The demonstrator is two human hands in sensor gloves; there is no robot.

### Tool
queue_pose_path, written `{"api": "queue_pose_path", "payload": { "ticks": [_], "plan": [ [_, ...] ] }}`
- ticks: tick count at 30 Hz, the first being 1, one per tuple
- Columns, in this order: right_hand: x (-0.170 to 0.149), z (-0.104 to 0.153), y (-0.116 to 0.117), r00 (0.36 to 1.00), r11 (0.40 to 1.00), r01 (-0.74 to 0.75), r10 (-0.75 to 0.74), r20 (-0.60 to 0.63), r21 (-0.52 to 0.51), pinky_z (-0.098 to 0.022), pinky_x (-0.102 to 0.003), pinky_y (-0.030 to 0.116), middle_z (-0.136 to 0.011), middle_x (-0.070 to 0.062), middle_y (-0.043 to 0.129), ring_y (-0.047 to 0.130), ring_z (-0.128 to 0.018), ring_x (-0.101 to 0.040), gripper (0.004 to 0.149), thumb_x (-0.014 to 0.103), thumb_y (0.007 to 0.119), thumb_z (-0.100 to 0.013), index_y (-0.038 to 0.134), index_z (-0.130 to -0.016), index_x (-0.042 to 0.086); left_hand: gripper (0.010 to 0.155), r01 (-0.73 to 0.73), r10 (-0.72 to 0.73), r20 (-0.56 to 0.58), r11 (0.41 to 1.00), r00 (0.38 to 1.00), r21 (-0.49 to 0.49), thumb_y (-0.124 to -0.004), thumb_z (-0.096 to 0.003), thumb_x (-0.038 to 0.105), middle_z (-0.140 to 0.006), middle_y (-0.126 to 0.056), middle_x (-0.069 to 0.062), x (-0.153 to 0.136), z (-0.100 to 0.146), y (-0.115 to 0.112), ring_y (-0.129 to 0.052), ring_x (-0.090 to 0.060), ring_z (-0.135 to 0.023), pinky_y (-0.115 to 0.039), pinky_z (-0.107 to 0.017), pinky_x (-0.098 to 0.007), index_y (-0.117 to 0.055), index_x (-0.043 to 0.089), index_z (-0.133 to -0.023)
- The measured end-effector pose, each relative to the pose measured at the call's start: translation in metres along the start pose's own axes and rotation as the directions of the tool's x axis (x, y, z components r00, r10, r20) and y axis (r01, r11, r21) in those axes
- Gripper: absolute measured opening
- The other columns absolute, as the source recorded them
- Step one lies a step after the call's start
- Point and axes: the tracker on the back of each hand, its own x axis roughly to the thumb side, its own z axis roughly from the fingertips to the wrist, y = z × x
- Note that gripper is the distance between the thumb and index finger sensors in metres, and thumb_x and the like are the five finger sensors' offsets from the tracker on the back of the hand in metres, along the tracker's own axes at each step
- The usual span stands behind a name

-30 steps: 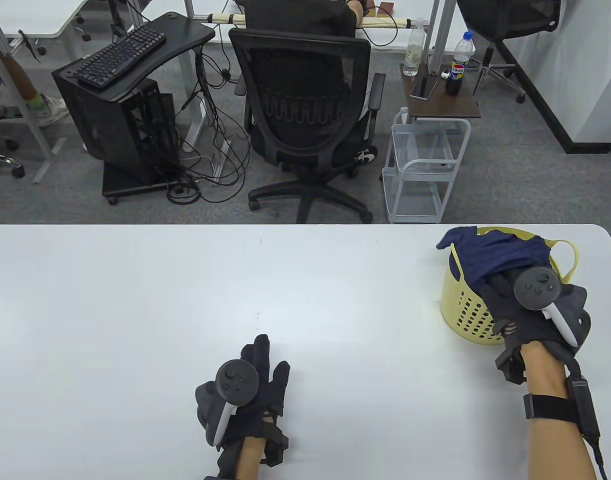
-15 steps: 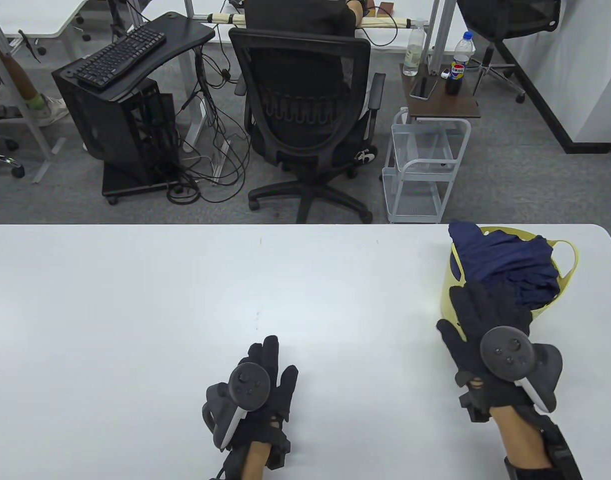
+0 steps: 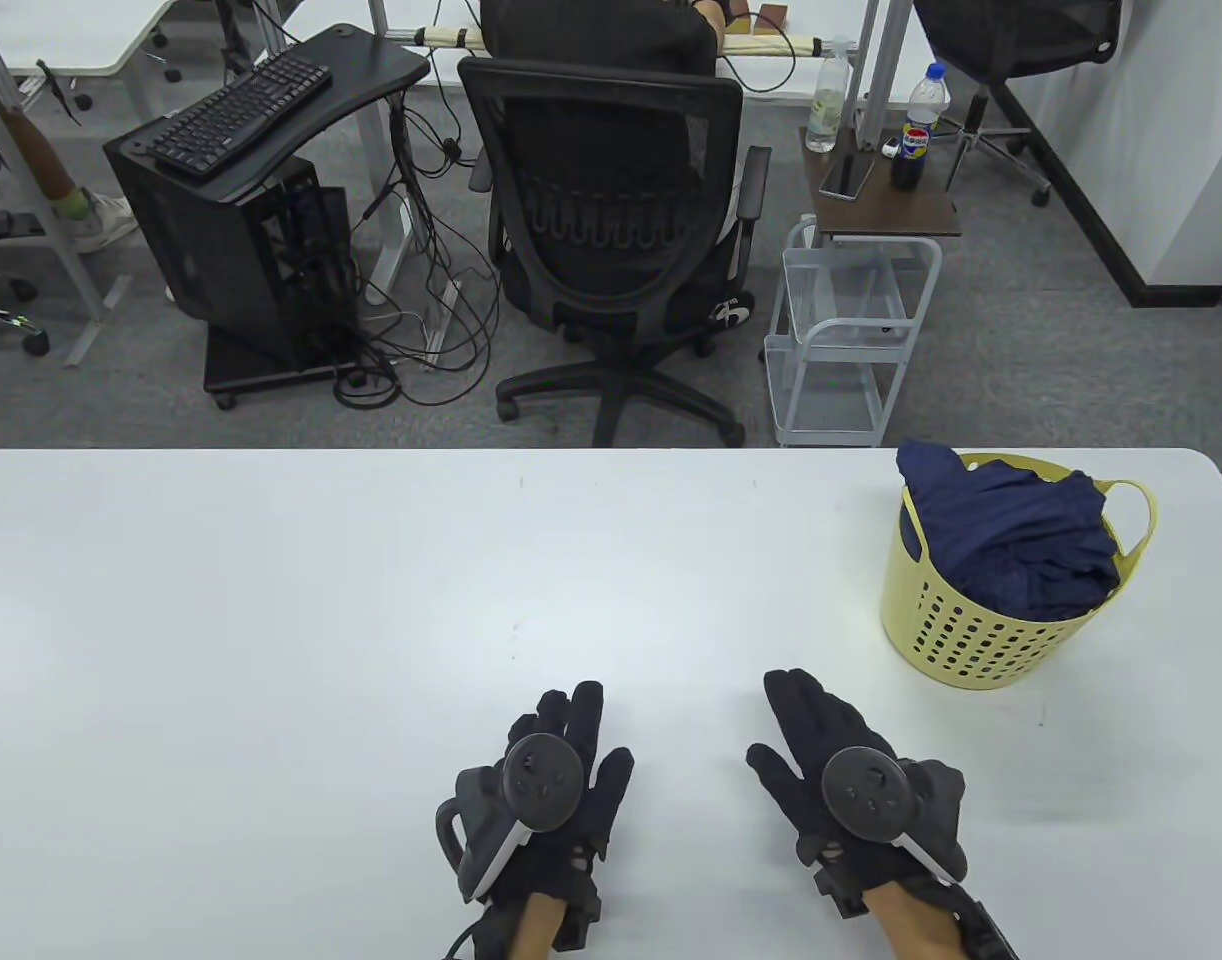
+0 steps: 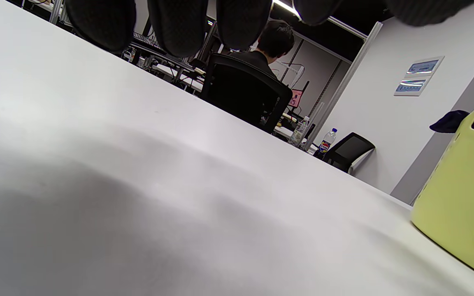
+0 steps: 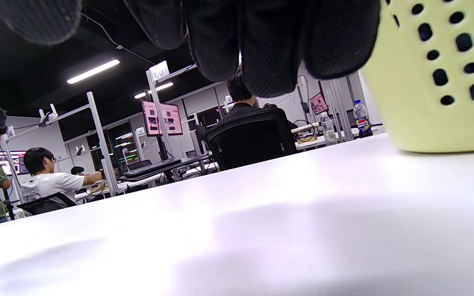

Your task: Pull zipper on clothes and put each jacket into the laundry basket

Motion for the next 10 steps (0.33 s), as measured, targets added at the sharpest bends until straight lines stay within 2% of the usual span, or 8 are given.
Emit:
{"api": "queue_pose_path", "payload": {
  "ticks": [10],
  "plan": [
    [0.005,0.01,0.014,0.999,0.997,0.005,-0.008,0.033,0.083,-0.064,-0.056,0.07,-0.114,-0.002,0.071,0.081,-0.094,-0.038,0.068,0.064,0.067,-0.05,0.055,-0.109,0.033,0.072,0.016,-0.016,-0.003,1.0,1.0,-0.019,-0.065,-0.0407,0.067,-0.116,-0.057,-0.002,-0.001,-0.002,-0.004,-0.067,-0.042,-0.099,-0.064,-0.063,-0.062,-0.048,0.043,-0.106]
  ]
}}
